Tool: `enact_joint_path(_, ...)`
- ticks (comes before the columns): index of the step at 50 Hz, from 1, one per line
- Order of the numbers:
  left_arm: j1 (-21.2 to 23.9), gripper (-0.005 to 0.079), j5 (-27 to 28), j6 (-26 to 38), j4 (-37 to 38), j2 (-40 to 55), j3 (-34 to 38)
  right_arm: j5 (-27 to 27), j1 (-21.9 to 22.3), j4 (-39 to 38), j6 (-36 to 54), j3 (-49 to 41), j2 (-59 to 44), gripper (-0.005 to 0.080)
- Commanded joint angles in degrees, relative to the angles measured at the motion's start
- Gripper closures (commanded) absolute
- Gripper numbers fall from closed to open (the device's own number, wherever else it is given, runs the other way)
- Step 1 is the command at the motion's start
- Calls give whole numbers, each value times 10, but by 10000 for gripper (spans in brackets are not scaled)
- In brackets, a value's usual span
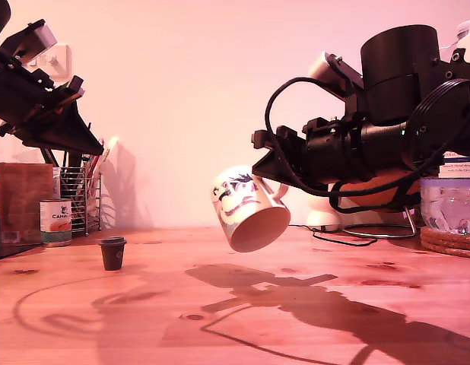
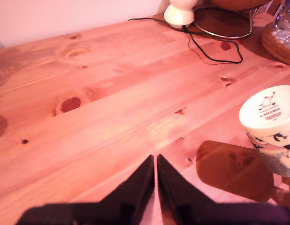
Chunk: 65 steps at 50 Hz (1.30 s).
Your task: Lift the coffee cup and remove the coffee capsule that is hidden under it
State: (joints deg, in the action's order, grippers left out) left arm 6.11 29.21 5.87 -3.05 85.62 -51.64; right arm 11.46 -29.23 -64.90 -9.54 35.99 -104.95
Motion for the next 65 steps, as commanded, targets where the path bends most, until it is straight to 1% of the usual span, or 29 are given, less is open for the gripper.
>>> enact_joint_path(1,-2,764,3,-5,-4,-2,5,2,0,-21,-6,19,-12,764)
enact_joint_path(30,-2,764,6,-5,-4,-2,5,30,0,3,-10,124,-89,764)
enact_joint_path(65,-2,764,19,-5,-4,-2,5,32,-8,23,-9,129,-131,764)
